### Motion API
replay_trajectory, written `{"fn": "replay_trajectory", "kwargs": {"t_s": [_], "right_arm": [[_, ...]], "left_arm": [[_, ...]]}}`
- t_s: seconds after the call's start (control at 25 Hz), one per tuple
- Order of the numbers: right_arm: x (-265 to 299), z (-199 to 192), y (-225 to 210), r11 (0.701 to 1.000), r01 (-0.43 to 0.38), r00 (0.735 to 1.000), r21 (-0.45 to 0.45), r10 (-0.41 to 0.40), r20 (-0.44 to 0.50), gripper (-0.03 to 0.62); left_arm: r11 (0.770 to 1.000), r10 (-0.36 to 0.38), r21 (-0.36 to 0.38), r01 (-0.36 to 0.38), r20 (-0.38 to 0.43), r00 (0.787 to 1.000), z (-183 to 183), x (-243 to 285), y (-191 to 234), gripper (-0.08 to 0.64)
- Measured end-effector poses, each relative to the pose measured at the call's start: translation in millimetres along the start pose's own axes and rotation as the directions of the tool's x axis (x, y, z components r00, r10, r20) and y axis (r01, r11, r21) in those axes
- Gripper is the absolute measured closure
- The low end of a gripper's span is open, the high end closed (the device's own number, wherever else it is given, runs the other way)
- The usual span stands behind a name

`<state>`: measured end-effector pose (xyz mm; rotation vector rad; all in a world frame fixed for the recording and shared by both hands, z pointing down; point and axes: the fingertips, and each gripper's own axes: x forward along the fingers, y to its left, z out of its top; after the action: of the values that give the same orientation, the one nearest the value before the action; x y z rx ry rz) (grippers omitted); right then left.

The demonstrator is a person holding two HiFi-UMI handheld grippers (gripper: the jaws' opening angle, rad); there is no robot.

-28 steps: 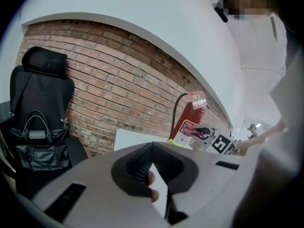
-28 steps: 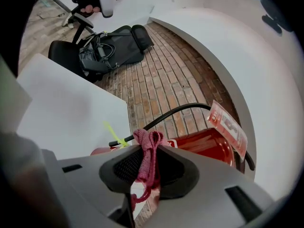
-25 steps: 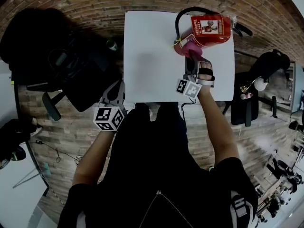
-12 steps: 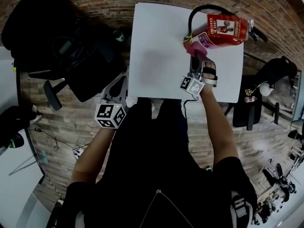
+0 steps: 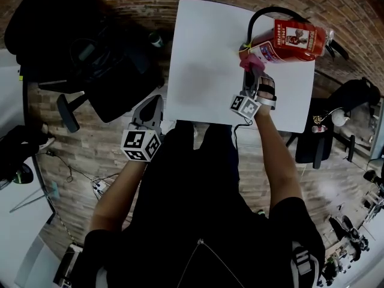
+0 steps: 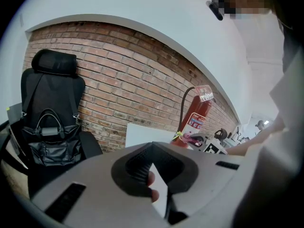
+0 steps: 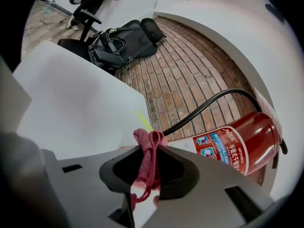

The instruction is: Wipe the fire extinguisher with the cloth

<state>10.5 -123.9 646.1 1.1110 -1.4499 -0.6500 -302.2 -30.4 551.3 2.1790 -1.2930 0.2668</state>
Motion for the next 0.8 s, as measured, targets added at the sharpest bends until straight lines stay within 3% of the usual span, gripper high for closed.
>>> {"fn": "replay_trajectory", "kwargs": {"t_s": [0.8], "right_arm": [[34.4,-17.7,64.6,0.993,-0.098,0.993,0.06,0.102,-0.065,0.491]], "left_arm": [[0.999,0.046,0.017,-0.045,-0.015,0.999,-8.3,-8.4,11.6,0.534]]}}
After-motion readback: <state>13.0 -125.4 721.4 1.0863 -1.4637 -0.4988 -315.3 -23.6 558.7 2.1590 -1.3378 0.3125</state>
